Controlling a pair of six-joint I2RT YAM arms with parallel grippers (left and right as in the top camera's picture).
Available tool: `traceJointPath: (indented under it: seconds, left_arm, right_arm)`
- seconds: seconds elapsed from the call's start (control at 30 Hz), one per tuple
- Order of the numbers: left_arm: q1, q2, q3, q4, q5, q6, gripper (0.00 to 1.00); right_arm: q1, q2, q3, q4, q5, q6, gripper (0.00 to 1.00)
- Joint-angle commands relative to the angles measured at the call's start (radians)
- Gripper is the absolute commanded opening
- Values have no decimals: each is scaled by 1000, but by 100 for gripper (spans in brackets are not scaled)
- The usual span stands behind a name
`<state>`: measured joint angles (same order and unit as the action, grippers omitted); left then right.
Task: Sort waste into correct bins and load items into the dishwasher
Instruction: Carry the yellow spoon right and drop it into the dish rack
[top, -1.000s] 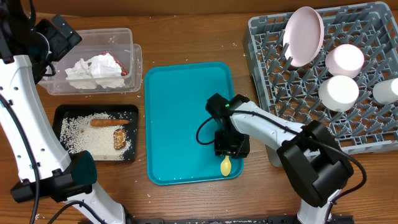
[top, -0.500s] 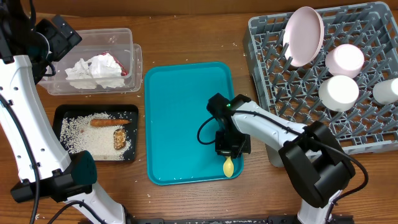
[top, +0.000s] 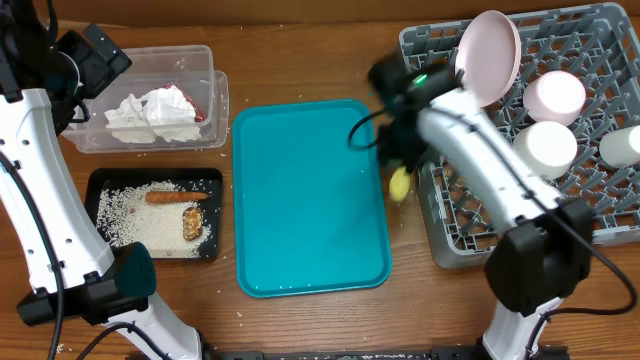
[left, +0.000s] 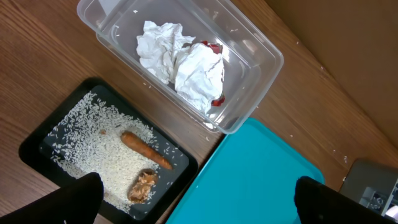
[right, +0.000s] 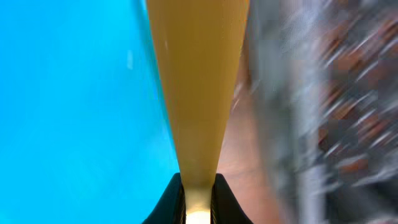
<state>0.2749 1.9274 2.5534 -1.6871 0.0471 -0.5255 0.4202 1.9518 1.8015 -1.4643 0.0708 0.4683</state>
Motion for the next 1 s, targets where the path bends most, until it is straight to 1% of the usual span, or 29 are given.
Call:
traceJointPath:
  seconds: [0.0,0.1,0.27,0.37,0.47,0.63,0.77,0.9,0.97]
  left_arm:
    - [-7,3,2,0,-14,-13,100]
    - [-7,3,2,0,-14,-13,100]
    - [-7,3,2,0,-14,-13,100]
    - [-7,3,2,0,-14,-13,100]
    - [-7,3,2,0,-14,-13,100]
    - [-7,3,2,0,-14,-13,100]
    - [-7,3,2,0,-14,-13,100]
    - [-7,3,2,0,-14,-13,100]
    - [-7,3,2,0,-14,-13,100]
  right_arm:
    - [-116,-9,105,53,86,-156,4]
    - [-198,-9,111,170,86,-260,8]
    - [-298,-8,111,311,71,-359,10]
    - [-334,-8,108,380,0,-401,12]
    - [-351,-8,102,438,-48,-410,13]
    - [-352,2,79,507,-75,-410,17]
    - [-352,40,70,513,-82,-409,19]
    - [-351,82,70,508,-154,-410,19]
    - [-348,87,69,506,-168,-409,23]
